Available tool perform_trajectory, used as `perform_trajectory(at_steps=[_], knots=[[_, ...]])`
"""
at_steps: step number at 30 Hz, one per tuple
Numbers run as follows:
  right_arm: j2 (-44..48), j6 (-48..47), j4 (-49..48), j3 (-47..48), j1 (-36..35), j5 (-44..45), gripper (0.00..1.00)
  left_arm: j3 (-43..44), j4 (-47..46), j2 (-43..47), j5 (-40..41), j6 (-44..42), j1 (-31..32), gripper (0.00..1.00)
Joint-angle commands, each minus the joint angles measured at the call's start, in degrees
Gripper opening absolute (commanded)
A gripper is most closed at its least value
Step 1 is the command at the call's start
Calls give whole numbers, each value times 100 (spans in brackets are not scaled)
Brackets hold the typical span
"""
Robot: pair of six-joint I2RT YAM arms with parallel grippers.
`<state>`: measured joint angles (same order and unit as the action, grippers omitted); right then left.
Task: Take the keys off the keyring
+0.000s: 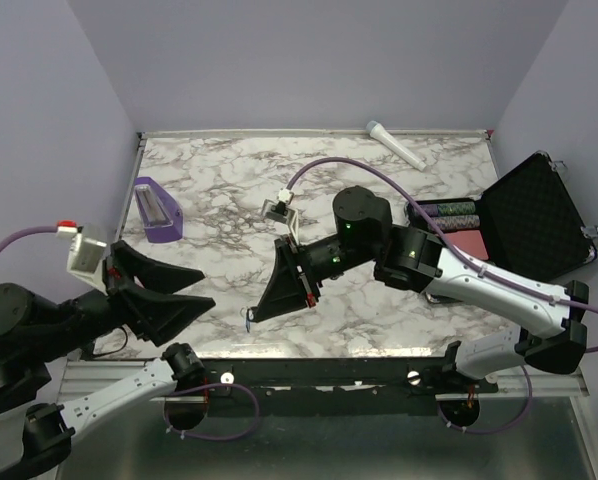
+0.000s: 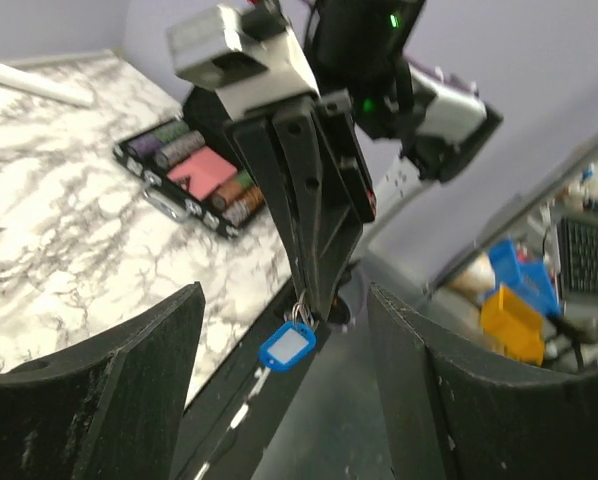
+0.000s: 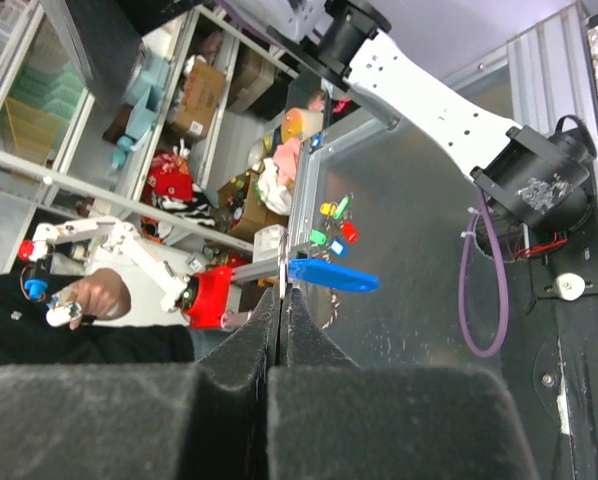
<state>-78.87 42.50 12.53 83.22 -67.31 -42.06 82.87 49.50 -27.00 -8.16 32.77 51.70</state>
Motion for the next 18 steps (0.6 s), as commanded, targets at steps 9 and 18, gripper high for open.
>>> perform_trajectory(at_steps=[9, 18], knots=[[-225, -813, 1524, 616, -37, -488, 1, 300, 455, -911, -2294, -1150, -37, 69], [-190, -901, 1576, 669, -37, -434, 1, 274, 799, -1457, -2611, -1151, -37, 61]])
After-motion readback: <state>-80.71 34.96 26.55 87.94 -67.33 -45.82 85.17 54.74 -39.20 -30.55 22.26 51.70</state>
